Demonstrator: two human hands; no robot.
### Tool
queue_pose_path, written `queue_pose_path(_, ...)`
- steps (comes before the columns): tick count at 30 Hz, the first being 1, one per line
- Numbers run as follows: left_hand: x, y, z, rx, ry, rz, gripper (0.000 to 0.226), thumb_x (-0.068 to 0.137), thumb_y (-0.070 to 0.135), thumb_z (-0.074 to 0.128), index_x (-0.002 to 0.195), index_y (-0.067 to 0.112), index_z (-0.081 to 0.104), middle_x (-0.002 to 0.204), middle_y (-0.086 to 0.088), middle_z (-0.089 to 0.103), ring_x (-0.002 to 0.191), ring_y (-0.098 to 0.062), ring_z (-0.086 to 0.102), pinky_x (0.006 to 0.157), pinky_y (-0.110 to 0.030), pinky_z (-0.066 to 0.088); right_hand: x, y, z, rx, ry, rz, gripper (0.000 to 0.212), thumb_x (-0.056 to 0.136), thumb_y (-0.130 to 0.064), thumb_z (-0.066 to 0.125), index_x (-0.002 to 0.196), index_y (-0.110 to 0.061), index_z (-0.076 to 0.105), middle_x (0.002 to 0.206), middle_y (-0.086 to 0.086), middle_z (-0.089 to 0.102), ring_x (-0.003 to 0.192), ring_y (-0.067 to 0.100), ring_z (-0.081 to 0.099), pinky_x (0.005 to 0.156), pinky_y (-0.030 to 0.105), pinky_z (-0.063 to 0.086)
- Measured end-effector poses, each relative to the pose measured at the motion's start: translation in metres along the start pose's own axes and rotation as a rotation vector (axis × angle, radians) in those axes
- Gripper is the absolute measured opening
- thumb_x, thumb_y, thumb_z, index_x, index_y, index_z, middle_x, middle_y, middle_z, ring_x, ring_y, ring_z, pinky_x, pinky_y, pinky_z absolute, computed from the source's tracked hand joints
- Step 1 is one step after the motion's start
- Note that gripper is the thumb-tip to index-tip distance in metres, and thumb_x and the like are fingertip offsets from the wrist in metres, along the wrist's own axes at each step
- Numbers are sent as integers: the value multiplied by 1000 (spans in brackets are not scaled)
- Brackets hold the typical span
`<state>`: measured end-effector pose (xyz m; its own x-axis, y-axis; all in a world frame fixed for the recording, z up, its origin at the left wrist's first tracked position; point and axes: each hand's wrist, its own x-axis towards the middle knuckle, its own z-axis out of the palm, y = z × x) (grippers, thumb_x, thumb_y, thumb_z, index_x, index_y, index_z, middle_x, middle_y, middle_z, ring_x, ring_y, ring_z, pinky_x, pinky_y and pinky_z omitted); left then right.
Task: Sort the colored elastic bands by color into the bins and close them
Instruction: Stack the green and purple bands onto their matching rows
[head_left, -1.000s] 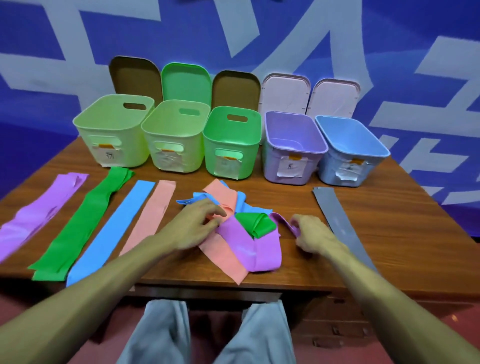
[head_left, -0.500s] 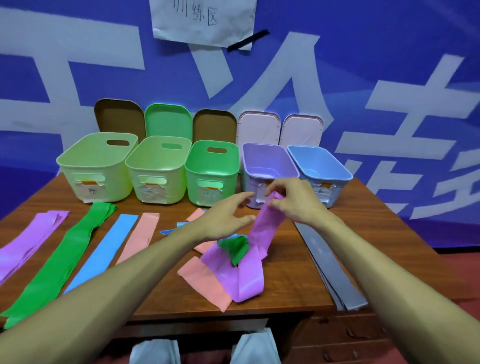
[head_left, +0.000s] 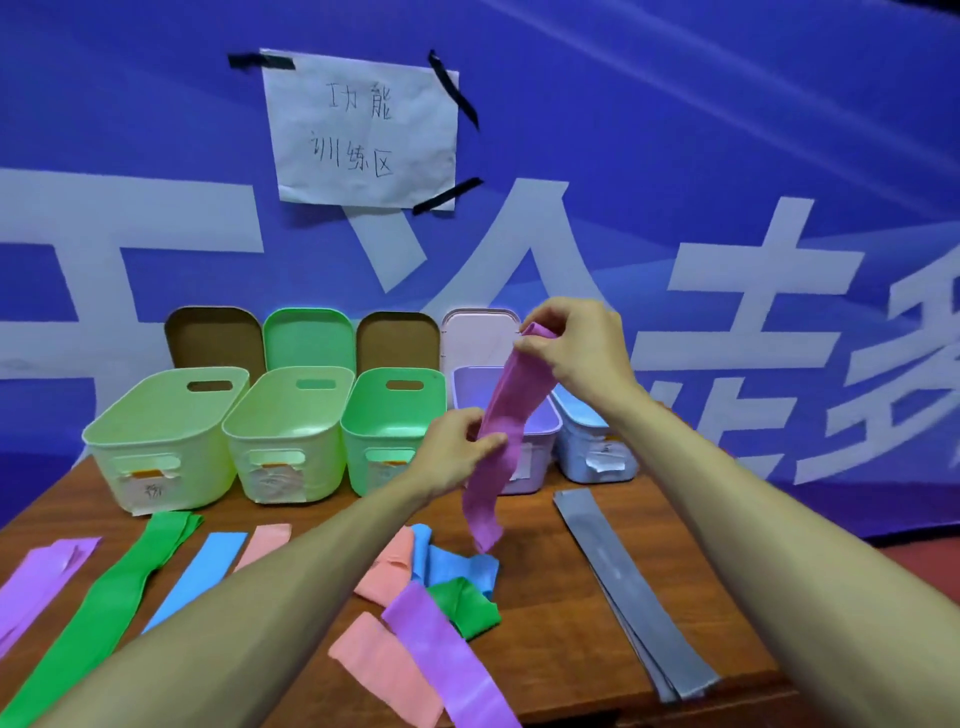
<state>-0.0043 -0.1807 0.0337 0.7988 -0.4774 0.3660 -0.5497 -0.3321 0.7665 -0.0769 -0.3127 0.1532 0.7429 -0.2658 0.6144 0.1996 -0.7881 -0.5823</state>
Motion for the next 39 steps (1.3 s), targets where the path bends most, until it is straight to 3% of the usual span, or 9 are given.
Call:
queue_pose_path(4, 7, -7, -5, 93, 4, 8, 28, 82, 20, 70, 62, 19, 51, 56, 6, 46, 53, -7, 35, 52, -23, 30, 4, 8, -1, 31, -25, 48, 15, 69, -18, 81, 81, -16, 71, 77, -1, 69, 73, 11, 61, 66, 14, 45)
queue_pose_path(9, 8, -20, -25, 95, 26, -60, 11, 84, 17, 67, 76, 9, 65, 62, 1, 56, 56, -9, 42, 56, -28, 33, -2, 15, 1, 295, -308, 226, 29, 69, -4, 81, 95, -6, 71, 74, 0, 64, 69, 9, 57, 62, 14, 48)
queue_pose_path(13, -5, -23, -40, 98, -209, -83, 12, 79, 22, 71, 73, 17, 63, 66, -1, 58, 61, -11, 47, 62, -31, 39, -9, 11, 12, 312, -330, 203, 22, 65, -6, 84, 75, -17, 67, 69, 3, 61, 68, 13, 54, 63, 20, 47)
queue_pose_path(18, -24, 3, -41, -348, -221, -30, 49, 76, 1, 74, 120, 11, 54, 108, -7, 66, 95, -10, 62, 90, -27, 51, -12, 2, 30, 354, -341, 102, 27, 62, -10, 86, 80, -17, 67, 69, -1, 59, 65, 9, 52, 63, 19, 47)
queue_pose_path(26, -34, 45, -44, -449, 60, 5, 19, 82, -4, 65, 87, 13, 62, 68, -1, 62, 56, -6, 54, 53, -17, 44, -22, 5, 21, 396, -180, 149, 29, 83, -35, 69, 103, -15, 64, 86, -5, 62, 77, 6, 59, 72, 20, 51)
queue_pose_path(30, -41, 57, -54, -581, 109, -40, 33, 83, -13, 54, 101, 13, 57, 73, -2, 65, 55, -2, 56, 54, -16, 44, -51, 14, 32, 681, -422, 465, 62, 91, -64, 25, 97, -16, 63, 86, 11, 69, 72, 20, 64, 65, 25, 51)
queue_pose_path(32, -44, 58, -64, -644, 179, -90, 32, 81, -11, 54, 97, 16, 59, 73, 1, 65, 58, -4, 56, 63, -24, 45, -70, 22, 47, 765, -560, 559, 85, 75, -80, 26, 103, -9, 63, 98, 32, 60, 84, 30, 53, 74, 33, 44)
queue_pose_path(34, -47, 60, -77, -662, 242, -127, 29, 78, -7, 54, 95, 15, 61, 70, 4, 63, 61, -7, 54, 64, -26, 44, -90, 25, 66, 818, -658, 554, 98, 59, -91, 40, 107, -9, 63, 100, 29, 51, 93, 29, 41, 75, 35, 38)
queue_pose_path(39, -66, 52, -113, -618, 212, -207, 32, 84, -13, 50, 104, 12, 53, 76, -3, 61, 55, -4, 55, 45, -12, 40, -93, -7, 92, 865, -510, 473, 61, 83, -61, 41, 105, -9, 64, 87, 10, 64, 75, 21, 59, 68, 30, 47)
